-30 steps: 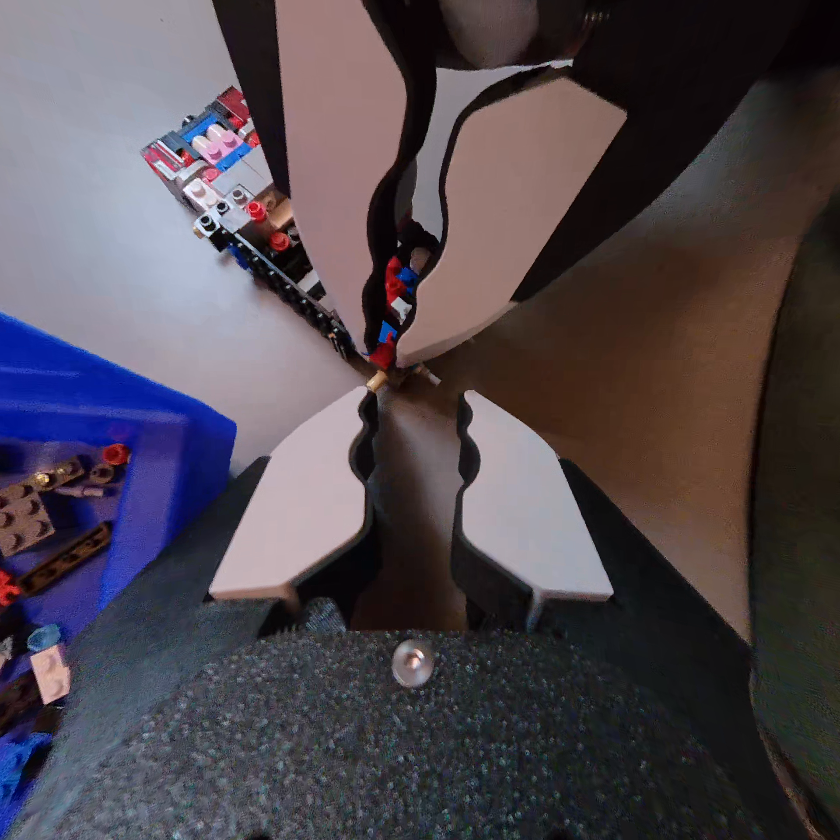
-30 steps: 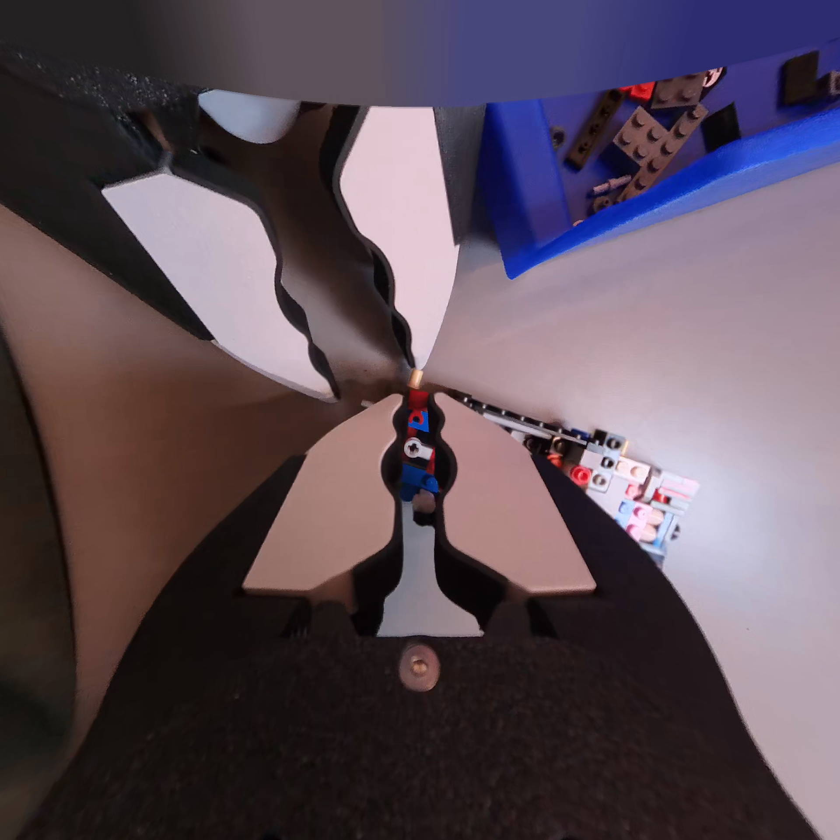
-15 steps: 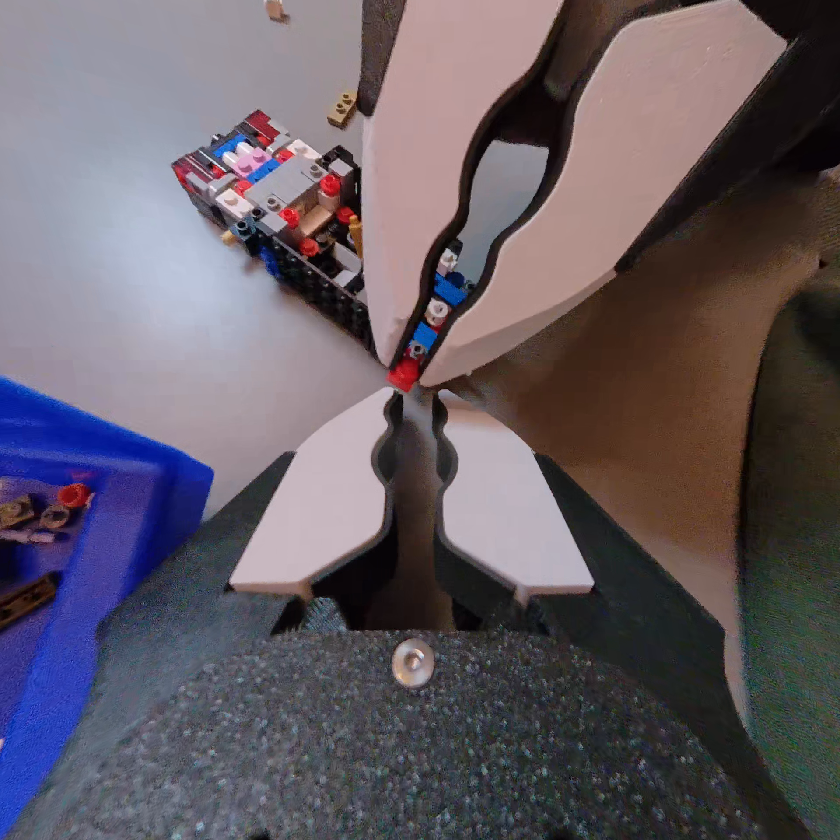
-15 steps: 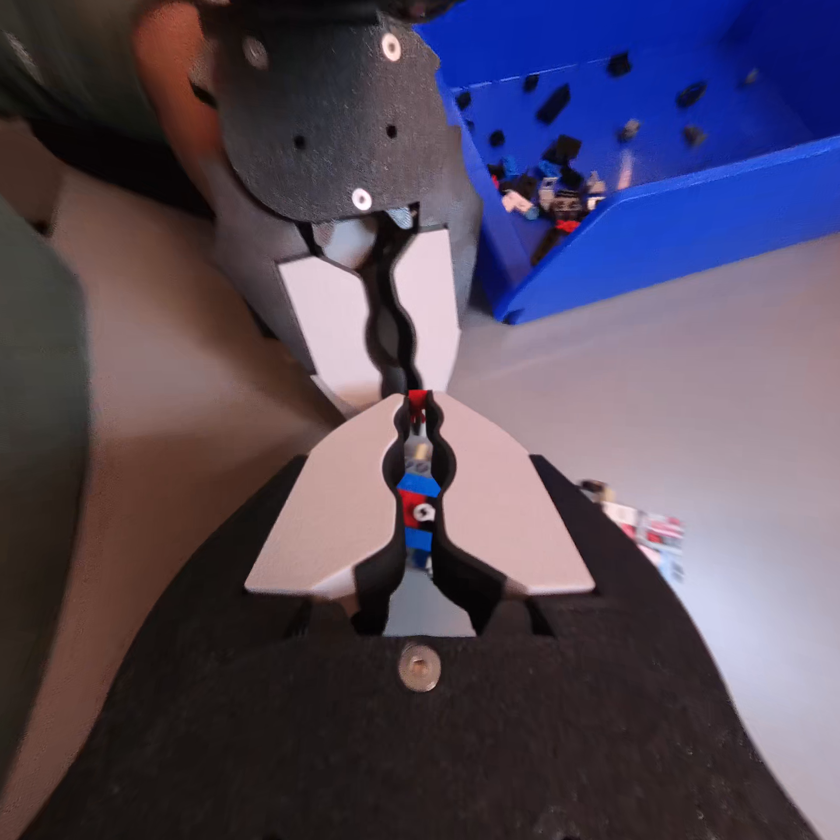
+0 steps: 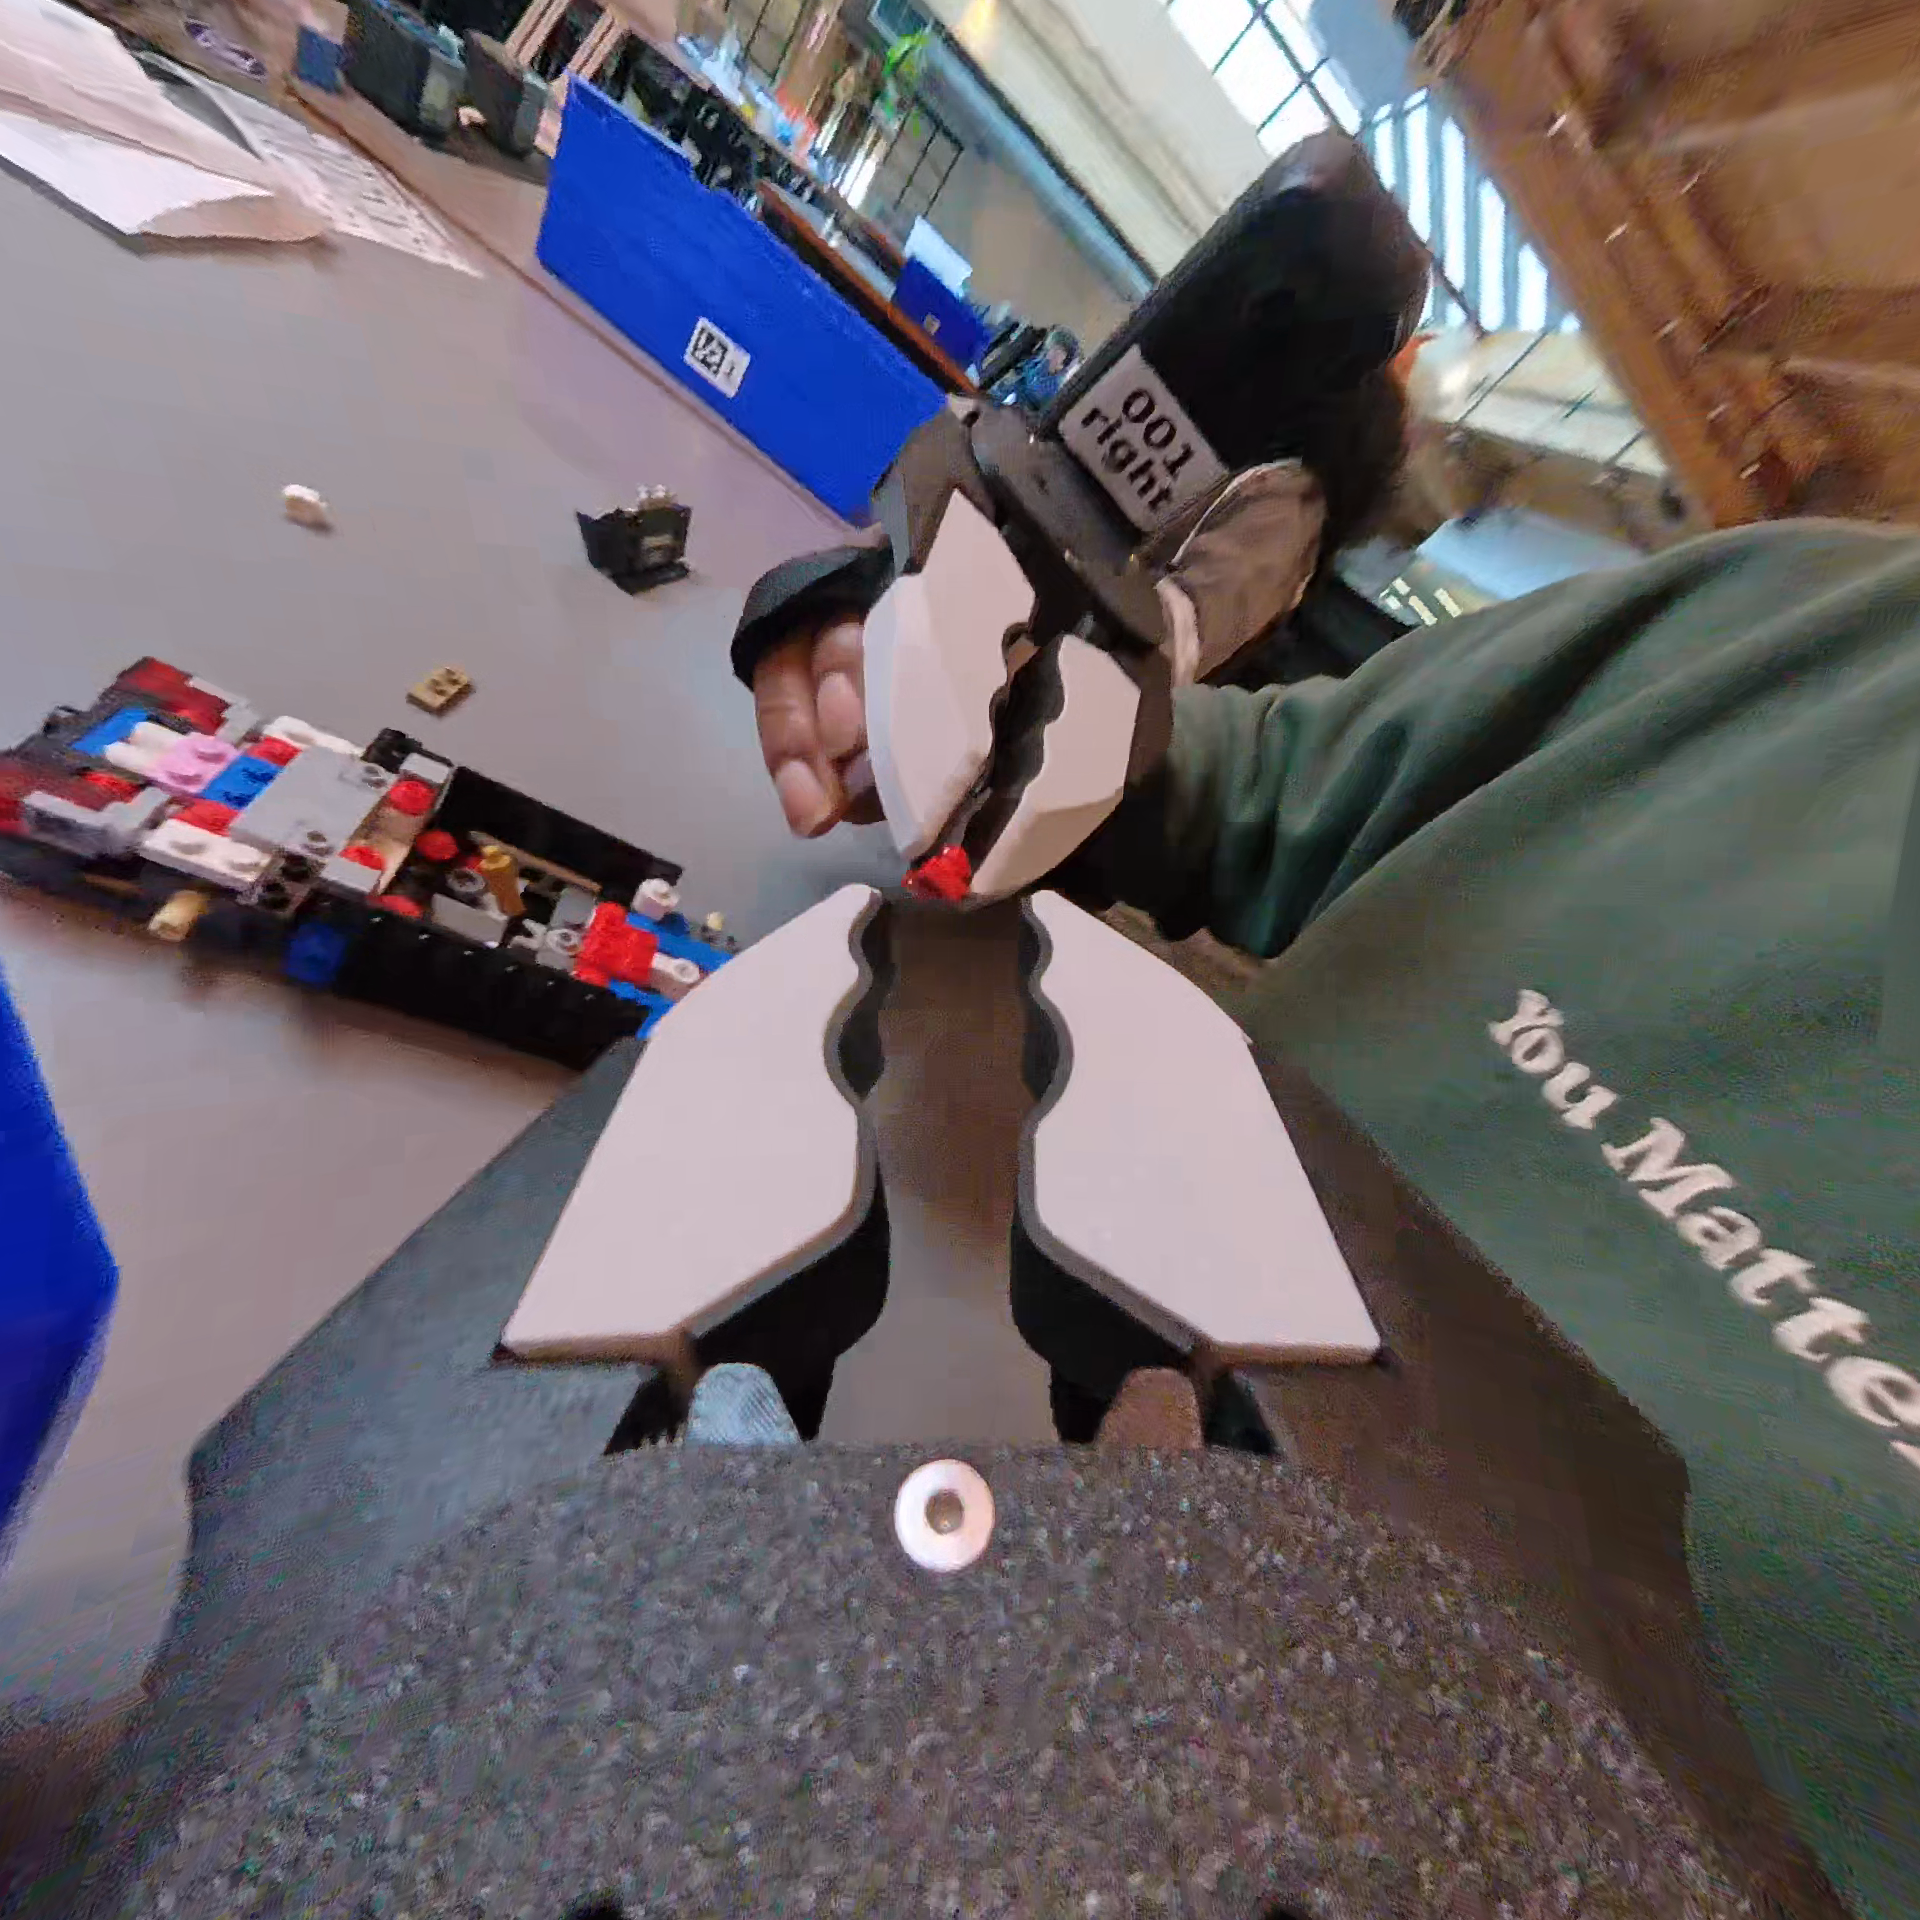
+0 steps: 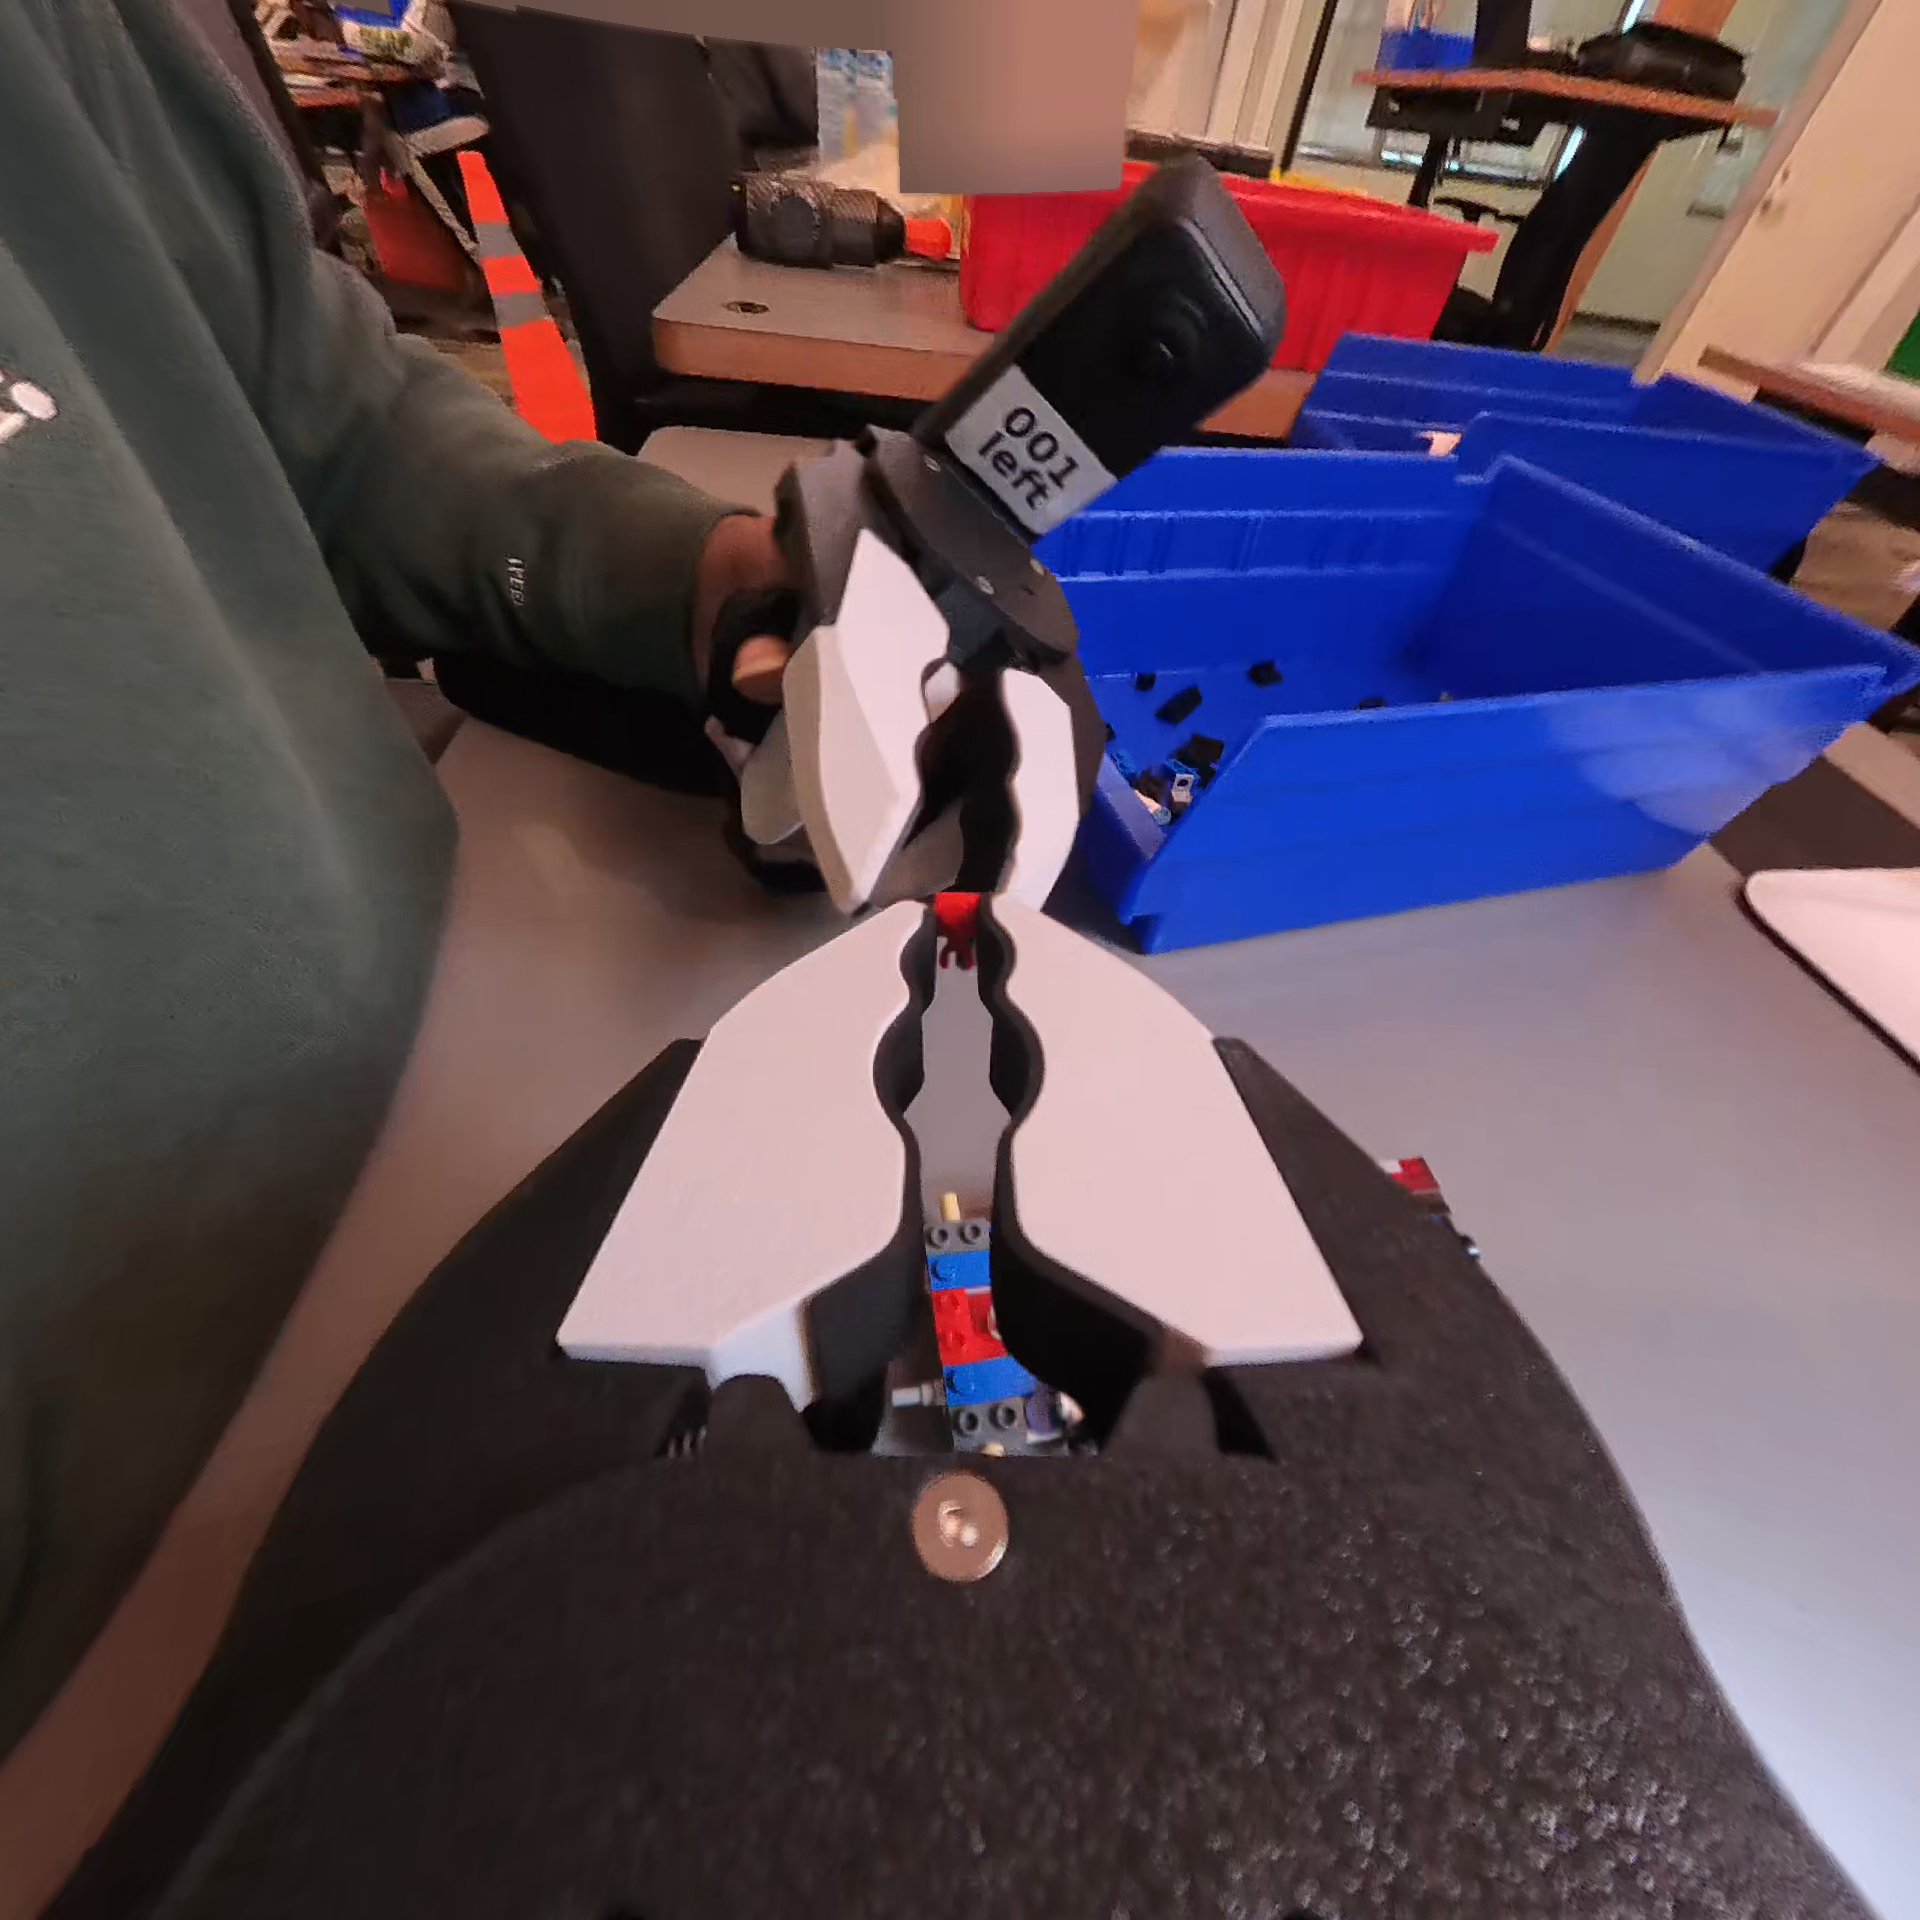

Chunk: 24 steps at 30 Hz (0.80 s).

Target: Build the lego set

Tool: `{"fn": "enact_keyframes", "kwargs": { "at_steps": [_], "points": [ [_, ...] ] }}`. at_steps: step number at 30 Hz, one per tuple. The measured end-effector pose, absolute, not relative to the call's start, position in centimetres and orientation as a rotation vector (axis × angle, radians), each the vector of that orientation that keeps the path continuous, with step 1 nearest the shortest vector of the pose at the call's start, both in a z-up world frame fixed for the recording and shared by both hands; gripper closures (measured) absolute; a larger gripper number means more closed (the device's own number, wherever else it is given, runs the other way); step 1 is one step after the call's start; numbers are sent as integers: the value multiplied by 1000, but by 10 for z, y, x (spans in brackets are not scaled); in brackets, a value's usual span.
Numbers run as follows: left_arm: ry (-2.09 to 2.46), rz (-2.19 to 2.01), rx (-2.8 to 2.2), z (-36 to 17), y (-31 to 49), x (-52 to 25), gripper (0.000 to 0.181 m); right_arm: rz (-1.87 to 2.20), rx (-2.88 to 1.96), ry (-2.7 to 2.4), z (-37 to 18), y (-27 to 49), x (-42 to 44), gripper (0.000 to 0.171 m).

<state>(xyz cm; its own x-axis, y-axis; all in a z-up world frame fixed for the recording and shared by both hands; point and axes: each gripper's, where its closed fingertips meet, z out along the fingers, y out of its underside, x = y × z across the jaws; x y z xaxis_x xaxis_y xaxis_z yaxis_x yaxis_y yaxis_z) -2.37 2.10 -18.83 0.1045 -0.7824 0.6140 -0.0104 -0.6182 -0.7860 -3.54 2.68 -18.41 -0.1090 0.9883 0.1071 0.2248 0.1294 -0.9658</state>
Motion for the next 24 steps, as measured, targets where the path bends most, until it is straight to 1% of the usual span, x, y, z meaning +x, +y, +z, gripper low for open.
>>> {"fn": "enact_keyframes", "kwargs": {
  "at_steps": [3,5,9,11,19,24],
  "points": [
    [727,-1688,-1710,-179,19,-23,160,1071,-1191,-1508,-181,22,-36,164],
    [736,-1678,-1704,-179,18,-23,164,1072,-1171,-1510,-179,19,-36,164],
    [748,-1715,-1694,-178,13,-22,166,1045,-1131,-1516,-178,14,-35,164],
    [751,-1742,-1705,-180,11,-22,170,1019,-1119,-1535,-181,10,-34,164],
    [839,-1770,-1828,-200,-3,-12,171,783,-1058,-1622,-199,-4,-24,163],
    [803,-1847,-1879,-206,-5,-9,170,657,-1011,-1645,-205,-6,-21,163]
  ]
}}
